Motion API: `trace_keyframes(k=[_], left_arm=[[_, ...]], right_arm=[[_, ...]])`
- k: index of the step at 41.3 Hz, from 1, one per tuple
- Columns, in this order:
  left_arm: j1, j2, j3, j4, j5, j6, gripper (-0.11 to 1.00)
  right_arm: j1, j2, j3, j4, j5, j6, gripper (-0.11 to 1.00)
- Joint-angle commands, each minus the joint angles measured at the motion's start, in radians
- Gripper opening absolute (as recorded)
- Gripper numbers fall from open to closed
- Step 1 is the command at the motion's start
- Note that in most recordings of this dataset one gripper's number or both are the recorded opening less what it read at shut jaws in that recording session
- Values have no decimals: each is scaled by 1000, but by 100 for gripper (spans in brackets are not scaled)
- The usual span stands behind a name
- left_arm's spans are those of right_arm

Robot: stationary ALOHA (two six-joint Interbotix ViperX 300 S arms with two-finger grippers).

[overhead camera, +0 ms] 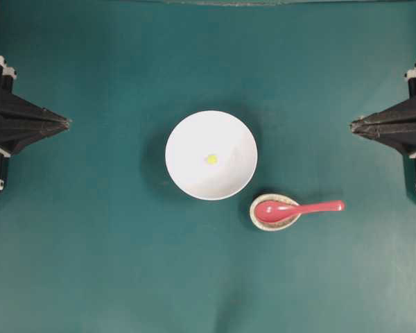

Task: Scoop the yellow hexagonal prism block from the bowl with a spoon using the right arm.
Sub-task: 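Move the right gripper left to the red spoon handle on the dish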

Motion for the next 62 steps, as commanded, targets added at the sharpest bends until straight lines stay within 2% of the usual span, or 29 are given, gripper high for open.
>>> trace_keyframes(k=[1,2,8,20,24,35,41,52,62], left_arm=[[0,17,-21,8,15,-8,0],[2,17,-21,9,21,-8,0],[2,17,-21,8,23,-8,0],[0,17,-23,9,34,-3,0],[0,17,-23,9,41,2,0],[0,17,-23,9,58,2,0],[2,17,-23,9,58,3,0],[2,15,-25,9,58,3,0],[2,14,-25,8,58,3,0]], right_arm=[[-8,6,-25,0,2,-6,0],[-9,14,-38,0,46,-8,0],[-9,29,-64,0,110,-8,0],[-9,48,-74,0,132,-9,1],[-9,52,-74,0,133,-11,8],[-9,67,-71,-14,147,-12,44],[-6,110,-64,3,153,15,55],[35,253,-61,21,141,66,56],[107,396,-60,34,41,67,56]])
